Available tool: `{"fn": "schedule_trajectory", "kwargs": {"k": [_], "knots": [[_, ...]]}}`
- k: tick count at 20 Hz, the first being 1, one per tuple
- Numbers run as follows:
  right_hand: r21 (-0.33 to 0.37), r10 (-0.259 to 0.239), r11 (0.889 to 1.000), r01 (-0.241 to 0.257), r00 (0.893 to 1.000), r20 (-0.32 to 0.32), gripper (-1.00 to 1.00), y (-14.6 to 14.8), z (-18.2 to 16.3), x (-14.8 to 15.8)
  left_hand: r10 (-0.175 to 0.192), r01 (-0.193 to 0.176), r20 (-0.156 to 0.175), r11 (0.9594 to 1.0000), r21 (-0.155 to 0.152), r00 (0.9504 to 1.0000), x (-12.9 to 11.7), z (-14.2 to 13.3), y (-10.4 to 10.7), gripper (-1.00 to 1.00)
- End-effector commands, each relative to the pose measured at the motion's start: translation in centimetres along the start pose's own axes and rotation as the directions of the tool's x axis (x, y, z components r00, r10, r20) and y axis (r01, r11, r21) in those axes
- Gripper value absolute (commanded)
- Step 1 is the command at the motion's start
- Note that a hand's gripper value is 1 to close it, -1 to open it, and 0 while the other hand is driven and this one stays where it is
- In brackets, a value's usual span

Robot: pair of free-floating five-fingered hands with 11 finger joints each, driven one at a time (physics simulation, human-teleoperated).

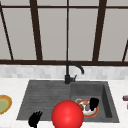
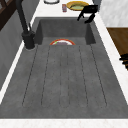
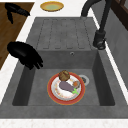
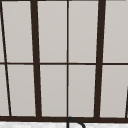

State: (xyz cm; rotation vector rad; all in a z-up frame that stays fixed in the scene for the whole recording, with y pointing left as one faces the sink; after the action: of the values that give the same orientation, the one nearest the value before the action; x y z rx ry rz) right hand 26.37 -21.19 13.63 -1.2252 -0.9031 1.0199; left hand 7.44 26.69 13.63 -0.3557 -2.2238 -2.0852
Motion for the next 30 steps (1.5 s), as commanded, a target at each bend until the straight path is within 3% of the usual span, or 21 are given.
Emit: {"fn": "schedule_trajectory", "kwargs": {"k": [1,3,8,9,12,15,24,30], "knots": [[0.000,0.000,1.000,0.000,1.000,0.000,0.00,0.0,0.0,0.0,-0.004,0.004,-0.001,0.9994,0.034,1.0000,0.2,0.7,0.6,-1.00],[0.000,0.000,1.000,0.000,1.000,0.000,0.00,0.0,0.0,0.0,0.000,0.000,-0.001,1.0000,0.001,1.0000,0.1,0.5,0.3,-1.00],[0.000,0.000,1.000,0.000,1.000,0.000,0.00,0.0,0.0,0.0,-0.001,0.001,-0.002,1.0000,0.000,1.0000,0.2,0.5,0.8,-1.00],[-0.001,0.000,1.000,0.000,1.000,0.000,-1.00,-0.4,0.2,-0.1,-0.001,0.001,-0.002,1.0000,0.000,1.0000,0.1,0.6,0.4,0.00],[-0.006,-0.017,1.000,0.017,1.000,0.008,-1.00,-1.5,0.5,-0.4,-0.015,0.015,0.003,0.9998,-0.009,0.9999,0.1,0.6,0.5,0.00],[0.020,-0.030,0.999,0.029,0.997,0.066,-1.00,-3.1,0.9,-1.5,-0.026,0.026,-0.001,0.9997,-0.004,0.9997,0.1,0.6,0.5,0.00],[-0.004,-0.007,1.000,0.008,0.986,0.165,-1.00,-5.2,3.8,-3.0,-0.043,0.043,-0.007,0.9991,0.004,0.9991,0.1,0.5,0.5,0.00],[0.002,-0.006,1.000,0.006,0.983,0.183,-1.00,-8.0,5.8,-3.6,-0.047,0.047,-0.009,0.9989,0.007,0.9988,0.0,0.5,0.5,0.00]]}}
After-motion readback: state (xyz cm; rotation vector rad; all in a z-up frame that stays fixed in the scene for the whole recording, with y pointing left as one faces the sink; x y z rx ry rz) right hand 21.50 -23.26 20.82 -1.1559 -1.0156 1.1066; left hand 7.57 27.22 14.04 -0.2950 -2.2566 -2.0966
